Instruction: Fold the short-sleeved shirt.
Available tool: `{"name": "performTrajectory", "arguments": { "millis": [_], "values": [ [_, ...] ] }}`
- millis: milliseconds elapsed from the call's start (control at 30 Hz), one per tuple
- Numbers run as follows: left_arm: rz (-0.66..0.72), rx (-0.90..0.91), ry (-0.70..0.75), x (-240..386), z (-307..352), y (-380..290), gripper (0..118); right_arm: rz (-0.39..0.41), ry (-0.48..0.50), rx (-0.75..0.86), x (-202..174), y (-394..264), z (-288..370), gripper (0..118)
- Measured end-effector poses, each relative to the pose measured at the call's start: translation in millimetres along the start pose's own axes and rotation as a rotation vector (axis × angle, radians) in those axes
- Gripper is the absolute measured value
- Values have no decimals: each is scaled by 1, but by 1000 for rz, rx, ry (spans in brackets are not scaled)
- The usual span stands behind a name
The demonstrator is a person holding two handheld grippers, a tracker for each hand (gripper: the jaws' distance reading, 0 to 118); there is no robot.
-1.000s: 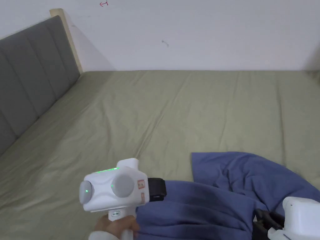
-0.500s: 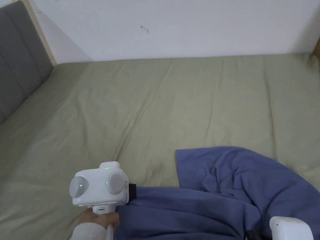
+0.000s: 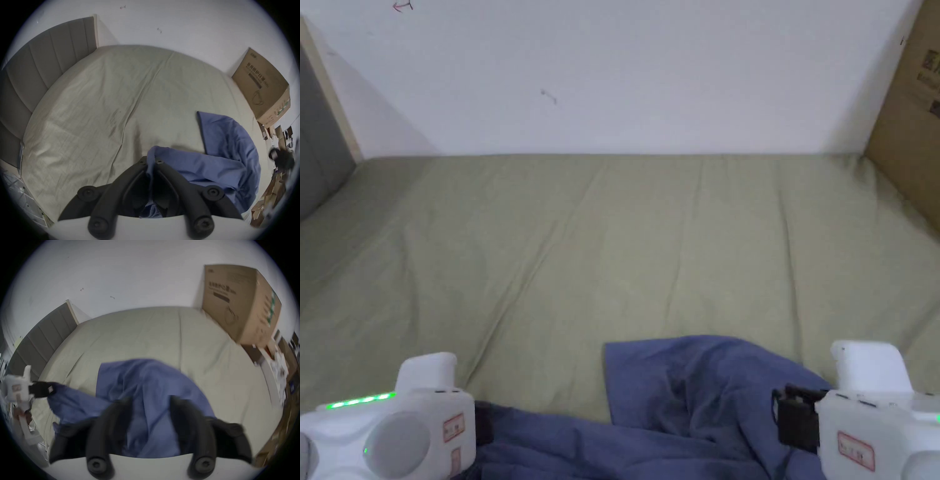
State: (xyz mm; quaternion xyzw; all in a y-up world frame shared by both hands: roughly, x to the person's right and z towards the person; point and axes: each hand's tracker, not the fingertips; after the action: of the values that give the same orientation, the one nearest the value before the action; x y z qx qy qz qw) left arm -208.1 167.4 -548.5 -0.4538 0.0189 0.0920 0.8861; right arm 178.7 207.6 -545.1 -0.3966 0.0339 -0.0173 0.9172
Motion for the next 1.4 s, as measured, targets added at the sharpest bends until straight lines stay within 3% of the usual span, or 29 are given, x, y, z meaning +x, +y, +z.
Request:
{"name": "performTrajectory", "arguments": {
  "millis": [67,133,200,333,500,600,633,700,733,800,933,1100,1233,1400],
  "values": [
    [-7,13,-1,1,11,-6,2,21,89,15,3,31,-29,87],
    [-18,21,-12,4,18,-11,2,51,156,-47,2,62,-66,89],
    [-16,16,-17,3,22,-16,2,131,79,-157,-10,84,-104,89],
    [-17,8,-21,0,23,-21,2,265,110,-239,-30,97,-185,89],
    [44,-26,-53,-11,15,-19,2,421,22,-502,-50,81,-247,88],
    [33,-28,-24,-11,13,-19,2,360,26,-462,-51,82,-250,85],
    [28,-28,-16,-10,13,-19,2,335,49,-456,-52,86,-245,76],
    [23,-33,-21,-10,14,-18,2,334,77,-421,-57,91,-233,17],
    [30,-28,-22,-11,17,-18,2,337,71,-427,-62,92,-230,2],
    [37,-18,-23,-11,24,-15,2,348,51,-413,-62,94,-220,2],
    [-2,39,-20,-13,51,0,2,155,122,-341,-31,122,-172,2],
    [-27,143,5,-16,89,35,2,222,32,-107,12,174,-60,2],
    [-73,226,40,-14,122,75,2,94,18,28,58,217,38,2],
    [-132,355,113,1,171,127,2,2,-26,149,101,251,127,2]
  ]
}}
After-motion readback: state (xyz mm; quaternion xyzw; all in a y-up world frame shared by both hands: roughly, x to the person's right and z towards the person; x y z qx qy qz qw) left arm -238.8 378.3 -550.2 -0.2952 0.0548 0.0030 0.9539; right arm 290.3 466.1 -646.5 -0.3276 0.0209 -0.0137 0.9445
